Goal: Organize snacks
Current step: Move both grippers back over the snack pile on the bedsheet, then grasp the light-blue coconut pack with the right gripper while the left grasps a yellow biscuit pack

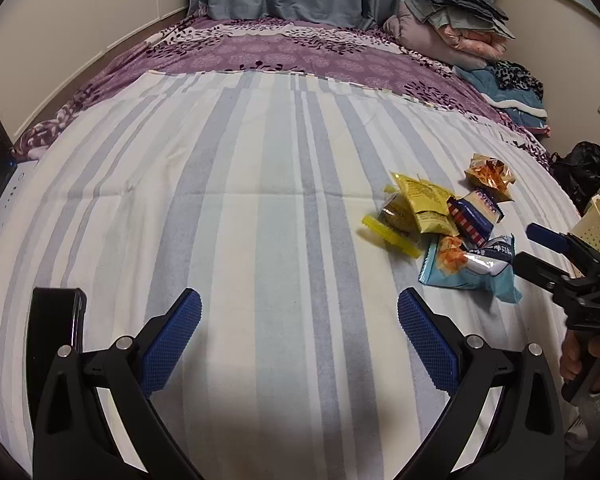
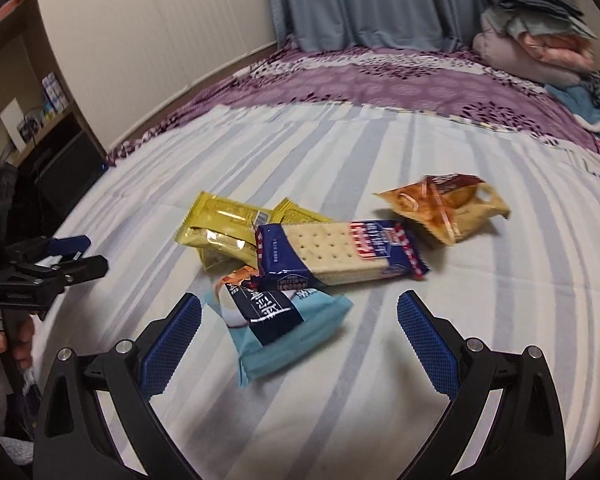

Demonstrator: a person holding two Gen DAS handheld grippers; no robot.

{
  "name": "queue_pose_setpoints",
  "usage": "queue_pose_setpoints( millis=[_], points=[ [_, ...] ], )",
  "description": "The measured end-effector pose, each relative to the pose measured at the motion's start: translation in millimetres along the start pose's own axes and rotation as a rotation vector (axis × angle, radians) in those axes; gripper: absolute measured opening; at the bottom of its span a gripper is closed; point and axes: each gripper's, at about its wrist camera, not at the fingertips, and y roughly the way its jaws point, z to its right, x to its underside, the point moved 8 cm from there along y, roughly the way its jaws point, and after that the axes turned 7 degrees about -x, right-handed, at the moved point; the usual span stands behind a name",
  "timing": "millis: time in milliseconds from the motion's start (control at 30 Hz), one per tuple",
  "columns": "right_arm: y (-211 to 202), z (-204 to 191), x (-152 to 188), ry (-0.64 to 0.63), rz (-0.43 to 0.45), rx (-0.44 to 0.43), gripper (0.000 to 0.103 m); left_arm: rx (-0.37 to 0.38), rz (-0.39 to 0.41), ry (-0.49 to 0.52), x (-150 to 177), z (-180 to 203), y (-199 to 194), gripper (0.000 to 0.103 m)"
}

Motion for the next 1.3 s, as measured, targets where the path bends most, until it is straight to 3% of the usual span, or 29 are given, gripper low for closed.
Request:
queue_pose_setpoints(
  millis=[467,633,700,767,867,1300],
  points=[
    [44,-10,4,-0.039,-0.118,-0.063,0.098,-0.003,-0.030,-0.015,9,-6,8,0.100],
    [47,-15,8,-0.084,-0.131,-0.044,0.097,-0.005,-0.031,-0.017,8,-5,9,0.100],
    [47,-14,8,-0.100,-0.133,-0.013,0.092,-0.005,-0.032,-0.014,7,-4,9,0.100],
    [45,-12,9,-0.116,-0.132,0.010,0.082,-0.005,-0.032,-0.010,6,-3,10,0.100],
    [39,-11,11,-0.106,-0.129,0.001,0.075,-0.003,-0.033,-0.004,5,0,10,0.100],
    [-18,18,55,-0.008,-0.081,0.054,0.073,0.023,-0.019,0.062,-9,31,11,0.100]
  ],
)
